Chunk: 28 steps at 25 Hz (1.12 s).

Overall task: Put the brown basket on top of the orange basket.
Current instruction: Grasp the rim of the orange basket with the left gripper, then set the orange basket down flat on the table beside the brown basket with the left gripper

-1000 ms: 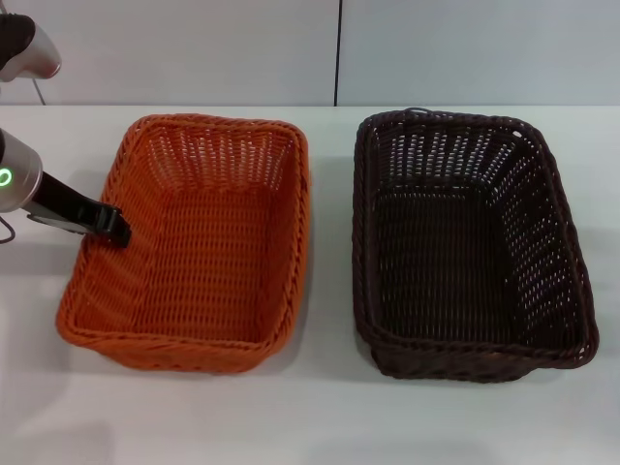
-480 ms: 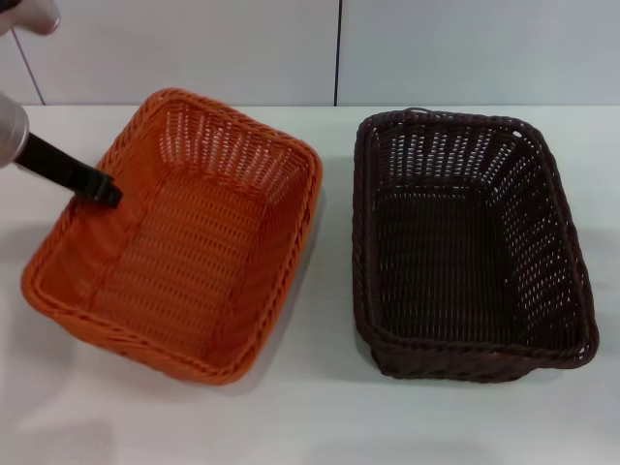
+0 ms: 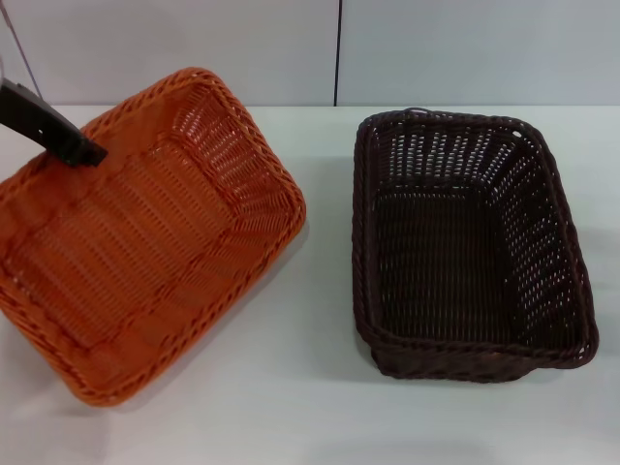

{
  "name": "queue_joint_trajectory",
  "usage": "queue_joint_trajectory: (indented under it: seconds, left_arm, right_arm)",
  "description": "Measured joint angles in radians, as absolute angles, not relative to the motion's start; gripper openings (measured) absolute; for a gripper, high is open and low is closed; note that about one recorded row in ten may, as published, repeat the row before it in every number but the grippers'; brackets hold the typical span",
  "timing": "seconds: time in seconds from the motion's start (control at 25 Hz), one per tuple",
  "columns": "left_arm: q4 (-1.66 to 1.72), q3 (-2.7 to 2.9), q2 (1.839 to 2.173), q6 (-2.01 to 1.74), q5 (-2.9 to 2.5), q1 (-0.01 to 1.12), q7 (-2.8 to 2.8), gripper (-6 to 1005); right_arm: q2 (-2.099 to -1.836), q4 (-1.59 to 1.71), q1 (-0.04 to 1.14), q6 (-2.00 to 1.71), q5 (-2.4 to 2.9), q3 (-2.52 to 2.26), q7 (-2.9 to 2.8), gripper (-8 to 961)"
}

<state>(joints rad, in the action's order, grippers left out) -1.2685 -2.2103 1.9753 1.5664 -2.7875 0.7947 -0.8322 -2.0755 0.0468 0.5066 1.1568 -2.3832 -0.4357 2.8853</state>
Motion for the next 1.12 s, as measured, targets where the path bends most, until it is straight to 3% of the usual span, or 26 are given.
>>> queue_joint_trajectory:
  seconds: [0.04,0.16,0.52,0.72,0.96,1.04,1.12]
  left_arm:
    - [-1.268,-2.21,1.975,1.566,-2.787,0.795,-0.832,176]
    - [-1.265,-2.211,1.921,1.6,-2.706,0.798,-1.021,170]
    - [-1.149,-2.212,1.866,1.691,-2.649,0.838,-1.212,172]
    - [-1.119,-2.211,1.865,1.732,-2.648,0.854,-1.279,173]
    - [-1.115,-2.207,1.889,1.774,-2.639,0.872,-1.353,174]
    - [-1.102,-2.188,1.929,1.758,-2.639,0.899,-1.378,174]
    - [-1.094,-2.181,1.947,1.734,-2.643,0.909,-1.382,175]
  right_arm:
    - [-2.075,0.047,0.507,1.157,-2.383,-0.436,2.885,706]
    - [-2.076,0.043,0.505,1.163,-2.384,-0.438,2.885,706]
    - [-2.076,0.039,0.505,1.166,-2.384,-0.443,2.885,706]
    - [-2.077,0.037,0.506,1.166,-2.38,-0.443,2.884,706]
    - [-2.077,0.036,0.506,1.166,-2.379,-0.443,2.882,706]
    - [-2.077,0.033,0.506,1.166,-2.379,-0.443,2.882,706]
    - [-2.077,0.028,0.506,1.167,-2.379,-0.443,2.882,706]
